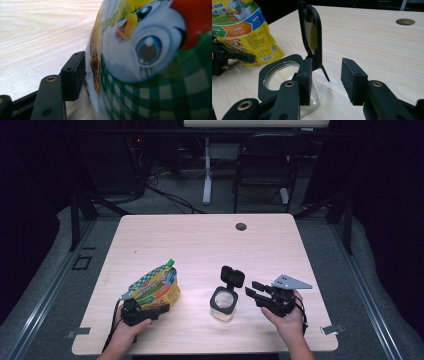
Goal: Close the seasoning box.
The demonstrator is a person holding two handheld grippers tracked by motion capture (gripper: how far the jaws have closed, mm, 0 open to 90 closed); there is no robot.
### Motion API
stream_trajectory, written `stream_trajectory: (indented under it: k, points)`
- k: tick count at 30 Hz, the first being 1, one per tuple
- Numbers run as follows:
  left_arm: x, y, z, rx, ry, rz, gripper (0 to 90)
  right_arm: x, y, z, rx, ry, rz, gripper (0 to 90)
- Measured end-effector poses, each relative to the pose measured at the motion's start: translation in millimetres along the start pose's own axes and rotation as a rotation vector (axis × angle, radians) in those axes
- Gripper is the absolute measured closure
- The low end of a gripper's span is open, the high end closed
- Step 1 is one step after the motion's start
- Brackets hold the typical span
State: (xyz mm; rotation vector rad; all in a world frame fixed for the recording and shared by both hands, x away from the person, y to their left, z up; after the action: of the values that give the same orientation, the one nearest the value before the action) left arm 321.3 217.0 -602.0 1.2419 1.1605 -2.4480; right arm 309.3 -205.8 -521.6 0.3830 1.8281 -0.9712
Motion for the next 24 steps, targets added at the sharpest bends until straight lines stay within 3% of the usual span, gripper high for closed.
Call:
stream_trajectory:
  k: [24]
  points:
    - [-0.4,-0.1,3.2,-0.031,0.028,0.005,48.9,0.1,0.0,0.2,-0.002,0.005,0.003,61.2]
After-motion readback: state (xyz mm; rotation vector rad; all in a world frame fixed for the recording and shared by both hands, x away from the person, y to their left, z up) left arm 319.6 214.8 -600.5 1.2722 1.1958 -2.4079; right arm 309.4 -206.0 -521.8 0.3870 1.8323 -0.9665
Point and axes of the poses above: each handheld gripper's, and its own axes: y roughly forward along the jaws, x roughly out of its underside, z roughly to its right, the point moved 2 cm from there along y, roughly forward along the jaws, and after that the axes turned 2 degrees about -z, right-handed, at the moved point
